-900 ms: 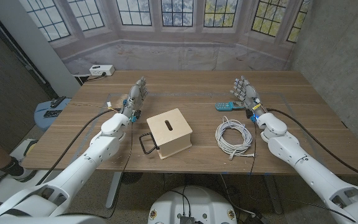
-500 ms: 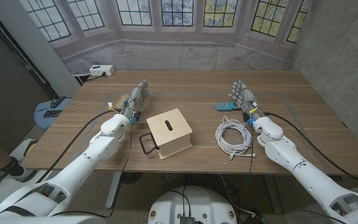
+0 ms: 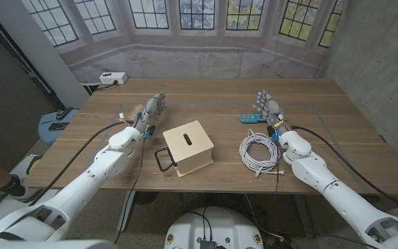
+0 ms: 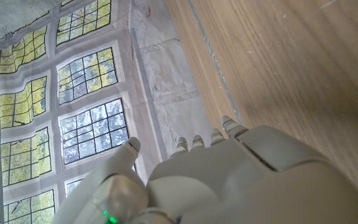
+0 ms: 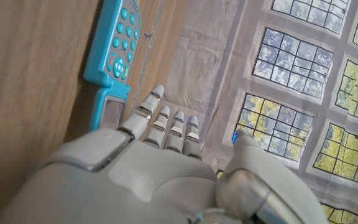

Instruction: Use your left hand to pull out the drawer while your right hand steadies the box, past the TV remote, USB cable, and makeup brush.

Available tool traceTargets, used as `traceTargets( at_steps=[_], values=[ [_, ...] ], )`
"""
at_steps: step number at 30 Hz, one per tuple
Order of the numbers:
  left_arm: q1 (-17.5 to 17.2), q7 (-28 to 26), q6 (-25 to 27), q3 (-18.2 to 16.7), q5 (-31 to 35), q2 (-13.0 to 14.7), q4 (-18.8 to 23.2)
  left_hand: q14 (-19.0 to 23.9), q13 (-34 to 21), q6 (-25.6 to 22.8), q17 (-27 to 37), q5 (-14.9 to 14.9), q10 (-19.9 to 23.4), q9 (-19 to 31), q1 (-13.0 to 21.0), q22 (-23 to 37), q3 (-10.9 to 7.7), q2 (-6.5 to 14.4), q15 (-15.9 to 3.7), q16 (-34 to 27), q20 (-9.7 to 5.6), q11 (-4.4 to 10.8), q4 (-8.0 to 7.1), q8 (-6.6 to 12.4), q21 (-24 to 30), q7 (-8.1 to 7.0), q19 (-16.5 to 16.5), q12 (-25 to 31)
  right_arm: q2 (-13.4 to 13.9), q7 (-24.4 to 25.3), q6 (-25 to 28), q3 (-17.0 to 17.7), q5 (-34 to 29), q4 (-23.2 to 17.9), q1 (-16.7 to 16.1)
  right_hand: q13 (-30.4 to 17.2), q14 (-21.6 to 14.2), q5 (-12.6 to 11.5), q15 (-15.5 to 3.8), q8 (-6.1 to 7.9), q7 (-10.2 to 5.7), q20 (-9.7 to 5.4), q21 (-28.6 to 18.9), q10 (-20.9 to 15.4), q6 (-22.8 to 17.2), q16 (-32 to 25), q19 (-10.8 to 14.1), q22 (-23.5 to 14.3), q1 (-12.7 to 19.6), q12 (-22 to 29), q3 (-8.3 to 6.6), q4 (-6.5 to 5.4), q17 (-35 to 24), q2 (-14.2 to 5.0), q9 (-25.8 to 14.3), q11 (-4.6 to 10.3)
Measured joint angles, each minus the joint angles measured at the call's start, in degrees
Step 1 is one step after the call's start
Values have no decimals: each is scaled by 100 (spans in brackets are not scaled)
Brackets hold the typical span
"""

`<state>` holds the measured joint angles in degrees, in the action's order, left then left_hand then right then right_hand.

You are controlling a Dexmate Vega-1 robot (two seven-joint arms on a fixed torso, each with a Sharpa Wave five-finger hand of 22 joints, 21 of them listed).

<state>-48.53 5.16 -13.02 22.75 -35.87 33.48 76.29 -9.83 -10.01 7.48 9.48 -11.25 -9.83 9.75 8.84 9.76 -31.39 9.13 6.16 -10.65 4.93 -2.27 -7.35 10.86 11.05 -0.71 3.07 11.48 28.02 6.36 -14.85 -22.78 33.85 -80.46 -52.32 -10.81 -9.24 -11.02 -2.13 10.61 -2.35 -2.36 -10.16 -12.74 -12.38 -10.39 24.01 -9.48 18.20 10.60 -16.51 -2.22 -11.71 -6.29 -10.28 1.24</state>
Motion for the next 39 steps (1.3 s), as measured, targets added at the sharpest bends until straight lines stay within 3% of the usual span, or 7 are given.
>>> traceTargets(
  at_steps=[7,20,24,25,32,39],
  values=[
    [-181,-112,100,-58,9,181,291,0,0,0,0,0,0,0,0,0,-23,0,0,0,31,0,23,0,0,0,-31,0,5,46,16,-30,-56,-66,-2,1,0,0,0,0,19,0,0,0,20,0,0,0,22,0,-19,19,27,22,0,0],
    [-818,-386,268,-245,136,731,1176,42,1,31,-1,0,0,-1,54,-1,-41,-6,41,0,49,1,91,-29,0,31,-94,0,-43,49,31,-101,-167,23,137,1,21,-22,-20,0,21,0,-23,21,22,0,0,1,105,0,-43,90,53,-15,1,21],
    [-818,-439,299,-245,183,731,1176,42,-9,31,-1,0,0,-1,54,-1,-62,-6,40,0,59,1,112,-29,0,31,-103,0,-88,49,31,-128,-167,105,207,1,21,-22,-20,0,21,1,-22,21,22,0,0,1,105,0,-57,105,53,-15,1,21],
    [-1058,-457,313,-331,210,975,1489,45,-22,31,-1,0,0,-1,78,-1,-62,-31,44,0,71,1,112,-29,0,31,-116,0,-109,3,-5,-140,-199,141,239,1,21,-22,-20,0,21,1,-22,21,22,0,0,1,105,0,-57,105,53,-15,1,21],
    [-1243,-491,358,-420,315,1210,1730,73,-28,31,-1,0,-1,-1,85,-1,-86,-38,71,0,81,-81,135,-29,13,31,-187,0,-196,-30,-45,-187,-230,283,364,2,21,-22,-20,0,21,1,-22,21,22,0,0,1,135,0,-65,144,53,16,1,21],
    [-1517,-486,411,-564,445,1631,2108,94,-27,31,-1,24,0,-1,85,-1,-110,-38,49,0,103,-81,159,-29,48,31,-209,0,-240,-44,-78,-225,-301,357,484,2,52,-22,10,0,21,1,-22,21,22,0,0,1,135,0,-65,179,80,16,1,21]
  ],
)
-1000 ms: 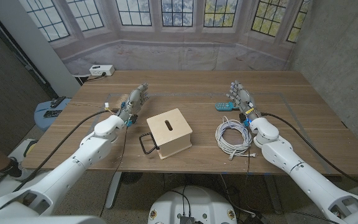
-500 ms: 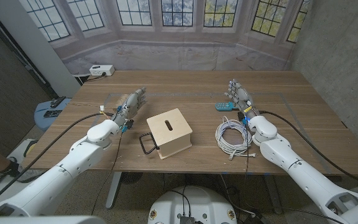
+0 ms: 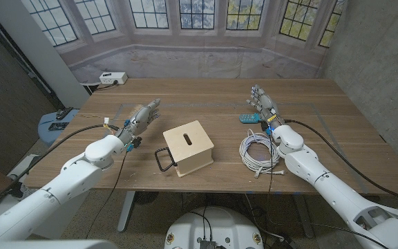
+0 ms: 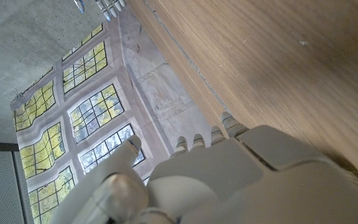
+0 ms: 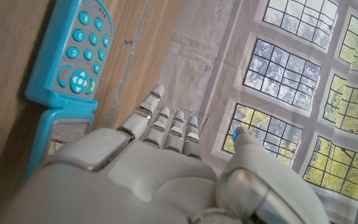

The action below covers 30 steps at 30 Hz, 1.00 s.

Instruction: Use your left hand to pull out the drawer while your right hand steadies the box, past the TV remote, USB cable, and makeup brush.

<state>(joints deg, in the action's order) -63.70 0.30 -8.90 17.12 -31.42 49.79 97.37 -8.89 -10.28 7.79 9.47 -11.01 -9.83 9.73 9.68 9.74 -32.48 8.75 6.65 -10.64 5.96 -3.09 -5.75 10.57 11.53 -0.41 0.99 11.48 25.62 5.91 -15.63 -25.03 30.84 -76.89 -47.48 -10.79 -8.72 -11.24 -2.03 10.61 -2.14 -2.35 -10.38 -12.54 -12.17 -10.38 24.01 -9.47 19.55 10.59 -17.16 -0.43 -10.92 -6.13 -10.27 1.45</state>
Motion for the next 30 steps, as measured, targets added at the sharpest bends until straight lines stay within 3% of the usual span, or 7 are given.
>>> traceTargets(
  at_steps=[11,16,17,20,28,29,30],
  values=[
    [-336,144,98,-221,196,588,470,-1,1,0,0,0,0,0,0,0,2,0,0,27,-2,0,2,0,0,0,2,0,49,39,116,-24,-96,-40,101,0,0,0,0,0,0,-11,0,0,0,-23,-12,0,23,0,-23,21,0,-23,0,0],
    [-348,213,114,-230,271,611,485,-3,1,0,0,-1,0,0,30,0,25,-30,-3,27,-2,1,24,-21,0,0,2,0,68,39,122,-33,-99,-46,139,0,0,0,0,0,0,-11,0,0,0,-23,-11,0,42,0,-23,20,-1,-4,0,0],
    [-463,228,114,-310,290,806,632,-23,1,0,0,-1,0,0,30,0,25,-30,-22,27,-2,1,24,-21,0,0,2,0,71,40,166,-34,-115,-46,146,1,0,0,0,0,0,-11,0,0,0,-23,-11,0,45,0,-23,21,-1,0,0,0],
    [-553,253,91,-365,408,946,719,18,1,0,0,-1,3,0,30,0,24,-30,-63,26,-2,3,24,-21,0,0,-22,0,77,39,186,-35,-123,-47,164,1,0,0,0,0,0,-10,0,0,0,-23,-11,0,45,0,-23,20,-1,0,1,0],
    [-553,150,-276,-365,1015,946,719,173,1,-196,29,-1,201,29,29,-1,24,-30,-153,26,-53,76,24,30,35,9,-233,61,81,60,196,-36,-146,-46,178,1,0,0,0,0,0,-10,1,31,0,-23,-11,0,45,0,-47,44,-1,0,1,-31],
    [-880,130,-320,-553,1082,1280,868,174,1,-217,29,-1,220,29,29,-1,24,-30,-154,20,-67,95,23,30,35,30,-247,61,81,60,196,-35,-146,-46,178,1,0,0,0,0,0,-10,-16,31,0,-23,-11,0,45,0,-47,44,-1,0,1,-31],
    [-880,99,-374,-553,1178,1280,868,174,1,-231,29,-1,228,29,29,-1,24,-30,-154,1,-72,104,23,29,35,36,-279,61,81,60,196,-34,-146,-46,177,1,0,0,0,0,0,-10,-23,31,0,-23,-11,0,45,0,-47,44,-1,-1,1,-31]
  ],
)
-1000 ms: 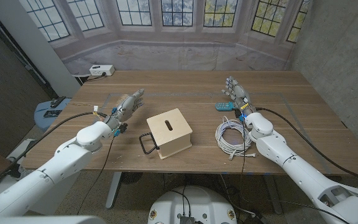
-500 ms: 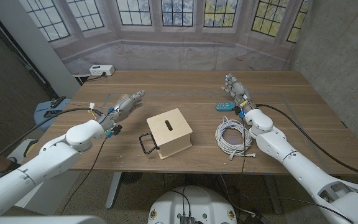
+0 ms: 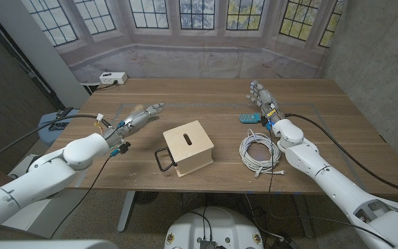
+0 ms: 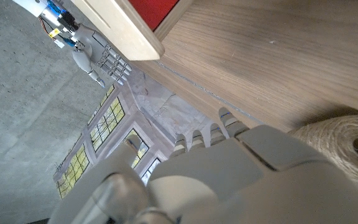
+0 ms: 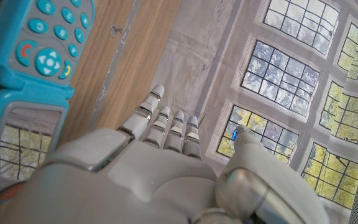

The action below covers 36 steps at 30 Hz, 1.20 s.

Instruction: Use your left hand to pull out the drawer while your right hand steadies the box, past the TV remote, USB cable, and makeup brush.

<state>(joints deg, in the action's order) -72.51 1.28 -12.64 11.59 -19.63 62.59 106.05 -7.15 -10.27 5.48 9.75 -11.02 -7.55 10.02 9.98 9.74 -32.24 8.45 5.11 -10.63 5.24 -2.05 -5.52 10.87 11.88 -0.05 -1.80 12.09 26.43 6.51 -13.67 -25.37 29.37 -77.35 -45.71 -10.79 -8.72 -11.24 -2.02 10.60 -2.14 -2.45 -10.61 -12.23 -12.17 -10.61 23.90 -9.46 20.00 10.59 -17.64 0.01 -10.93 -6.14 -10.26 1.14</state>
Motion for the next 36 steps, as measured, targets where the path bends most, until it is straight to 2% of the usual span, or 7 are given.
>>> traceTargets(
  at_steps=[3,9,17,25,27,35,36],
  values=[
    [0,-62,-95,0,177,0,0,0,0,-27,0,0,0,0,0,0,0,0,0,-1,19,0,0,0,0,-26,-16,0,0,32,-17,5,-12,-4,-17,0,0,0,0,0,0,0,0,0,0,0,0,0,0,0,1,1,0,0,0,0],
    [-468,-226,-308,-327,683,245,115,31,0,-27,-1,0,31,-1,0,0,-25,0,-31,-1,-12,31,-25,0,11,-26,-46,0,-4,88,-56,18,-31,-42,-60,0,0,0,0,0,0,0,0,0,0,0,0,0,0,0,25,24,0,0,0,0],
    [-860,-443,-503,-642,1312,327,210,84,0,-27,-1,0,45,-1,0,0,-25,0,-39,-1,-42,46,-25,0,31,-26,-139,0,-23,168,-116,41,-50,-87,-128,0,0,0,0,0,0,11,0,0,0,-22,-10,0,22,0,0,48,-1,-22,0,0],
    [-999,-515,-713,-766,1855,324,235,142,1,-58,-1,0,81,-1,-23,0,-41,23,-80,-1,-46,82,-41,0,31,-57,-203,0,-43,201,-144,56,-91,-122,-178,0,0,0,0,0,0,9,0,0,0,-22,-12,0,53,0,-24,71,-1,-54,0,0],
    [-1283,-515,-785,-1057,2000,248,270,164,1,-58,-1,0,102,-1,-23,0,-49,23,-102,-1,-53,103,-49,0,31,-57,-210,0,-47,281,-181,59,-97,-128,-187,0,0,0,0,0,0,-3,0,0,0,-22,-24,0,53,0,-24,71,-1,-53,0,0],
    [-1431,-374,-1102,-1230,2366,184,285,279,-21,-131,-2,0,216,-2,-36,0,-22,36,-155,-1,-50,155,-75,0,66,-70,-336,23,-43,330,-192,86,-114,-211,-262,0,0,0,0,0,0,-11,0,0,0,-22,-33,0,53,4,-39,89,-1,-53,0,1],
    [-1569,-342,-1139,-1413,2403,108,306,320,-27,-139,-2,0,228,-2,-46,0,-22,45,-152,-1,-43,166,-75,0,66,-78,-343,23,-38,386,-194,94,-128,-233,-278,0,0,0,0,0,0,-11,0,0,0,-22,-33,0,52,4,-31,112,-4,-53,0,0]
  ],
)
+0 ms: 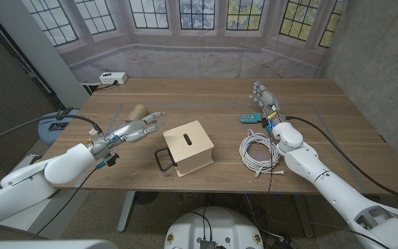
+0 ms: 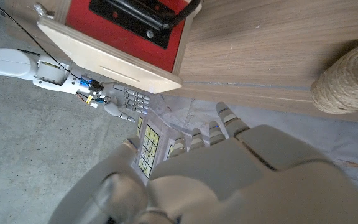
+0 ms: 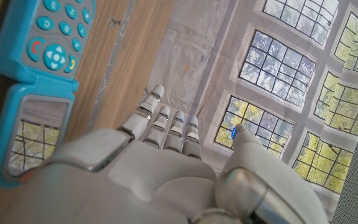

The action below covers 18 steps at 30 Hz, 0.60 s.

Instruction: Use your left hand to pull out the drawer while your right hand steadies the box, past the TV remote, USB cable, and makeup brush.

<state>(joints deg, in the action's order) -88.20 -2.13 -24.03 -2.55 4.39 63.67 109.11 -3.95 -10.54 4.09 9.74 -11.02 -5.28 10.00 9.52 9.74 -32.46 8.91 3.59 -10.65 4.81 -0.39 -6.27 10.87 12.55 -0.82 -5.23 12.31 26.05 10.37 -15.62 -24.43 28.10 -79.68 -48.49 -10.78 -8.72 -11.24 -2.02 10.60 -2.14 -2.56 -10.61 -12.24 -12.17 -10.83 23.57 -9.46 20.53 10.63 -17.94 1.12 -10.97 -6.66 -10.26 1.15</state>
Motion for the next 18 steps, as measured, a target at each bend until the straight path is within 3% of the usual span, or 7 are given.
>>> traceTargets(
  at_steps=[3,4,12,18],
  values=[
    [0,95,-89,0,86,0,0,8,-1,-75,0,0,8,0,-4,0,-24,-4,9,0,-3,8,-24,0,0,7,-3,9,14,0,0,16,0,-42,-31,0,0,23,0,0,0,0,0,0,0,0,0,0,0,0,15,15,-11,0,0,0],
    [-125,99,-93,-165,89,-84,43,29,-1,-100,0,0,19,0,-8,0,-24,-8,-11,0,-21,19,-24,0,0,-5,-21,9,15,52,0,16,-5,-43,-32,0,0,23,0,0,0,0,0,0,0,0,0,0,0,-1,15,15,-11,0,0,0],
    [-309,489,-311,-441,344,-249,137,80,-1,-199,-1,0,79,0,-27,0,-40,-27,-62,-45,-10,80,-40,38,0,6,-72,9,93,132,24,74,-18,-219,-150,0,31,23,-29,0,0,0,0,0,0,-22,1,0,9,18,15,15,-10,-9,0,0],
    [-422,489,-311,-642,344,-385,207,141,0,-256,29,0,132,-1,-50,0,-24,-3,-62,-45,21,90,-71,38,0,-51,-102,9,93,169,61,74,-20,-219,-150,0,31,23,-29,0,0,0,0,0,0,-22,1,0,23,18,15,15,-10,-23,0,0]
  ],
)
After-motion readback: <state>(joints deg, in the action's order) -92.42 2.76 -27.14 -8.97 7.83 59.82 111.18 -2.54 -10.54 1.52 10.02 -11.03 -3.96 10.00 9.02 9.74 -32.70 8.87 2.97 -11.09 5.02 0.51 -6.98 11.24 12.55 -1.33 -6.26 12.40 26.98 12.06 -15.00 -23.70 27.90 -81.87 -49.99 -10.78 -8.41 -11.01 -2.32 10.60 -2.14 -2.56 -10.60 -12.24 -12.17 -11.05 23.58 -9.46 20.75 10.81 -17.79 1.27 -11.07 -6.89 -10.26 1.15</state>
